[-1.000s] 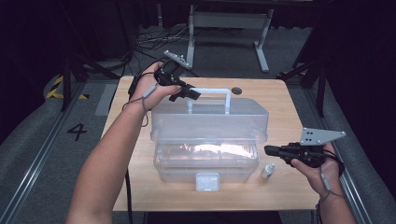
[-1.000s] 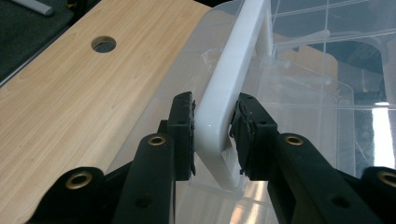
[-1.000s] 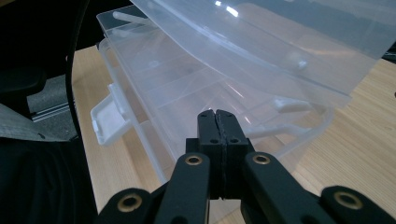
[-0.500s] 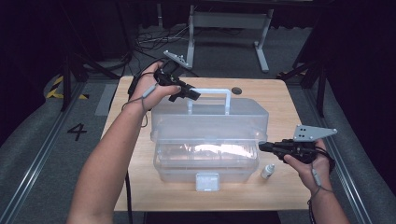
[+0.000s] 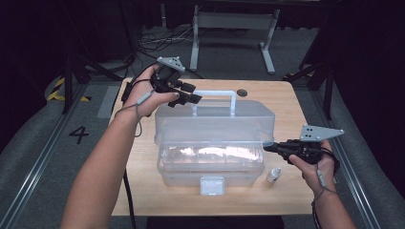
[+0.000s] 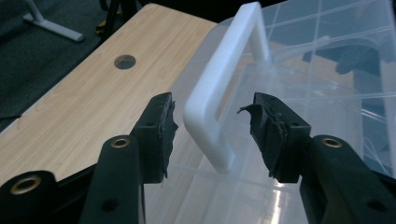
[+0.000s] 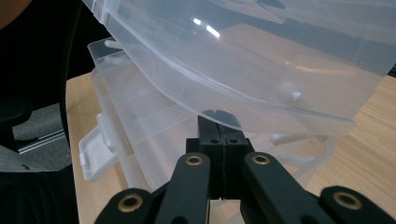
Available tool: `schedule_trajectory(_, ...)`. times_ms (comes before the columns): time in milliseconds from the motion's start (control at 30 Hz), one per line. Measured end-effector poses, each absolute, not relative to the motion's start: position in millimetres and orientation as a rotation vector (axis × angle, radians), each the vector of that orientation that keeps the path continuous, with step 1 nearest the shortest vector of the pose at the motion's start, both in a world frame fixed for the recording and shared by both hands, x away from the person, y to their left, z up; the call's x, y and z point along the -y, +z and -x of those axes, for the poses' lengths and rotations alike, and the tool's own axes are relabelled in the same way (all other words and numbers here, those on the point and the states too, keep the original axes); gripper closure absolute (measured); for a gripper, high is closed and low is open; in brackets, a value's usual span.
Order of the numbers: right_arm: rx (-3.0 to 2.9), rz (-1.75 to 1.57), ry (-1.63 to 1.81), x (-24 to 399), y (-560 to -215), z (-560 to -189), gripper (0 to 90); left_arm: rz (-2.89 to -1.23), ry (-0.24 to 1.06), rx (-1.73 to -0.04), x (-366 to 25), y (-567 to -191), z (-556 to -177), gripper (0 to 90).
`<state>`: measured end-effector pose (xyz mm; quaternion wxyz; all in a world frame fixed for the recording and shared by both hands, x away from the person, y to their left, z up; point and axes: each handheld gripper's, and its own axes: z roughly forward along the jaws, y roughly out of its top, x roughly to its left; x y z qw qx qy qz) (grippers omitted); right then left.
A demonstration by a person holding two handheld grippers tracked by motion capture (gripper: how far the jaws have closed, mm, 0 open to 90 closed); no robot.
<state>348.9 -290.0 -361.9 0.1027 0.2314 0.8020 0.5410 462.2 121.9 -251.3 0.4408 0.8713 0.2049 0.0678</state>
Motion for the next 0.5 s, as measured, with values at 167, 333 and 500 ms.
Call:
schedule_trajectory(167,-2.354,-0.686,1.604,287,-361,-350,90.0,-2.114,0.264,-0.523,-144,-243,-440,48.7)
schedule_trajectory(333,-2.344,-0.695,1.612,286,-360,-353,90.0,-2.064,0.251,-0.54,-164,-242,-426,48.4)
schedule_trajectory(500,-2.338,-0.698,1.609,285,-359,-354,90.0,-2.039,0.247,-0.557,-182,-241,-412,48.4)
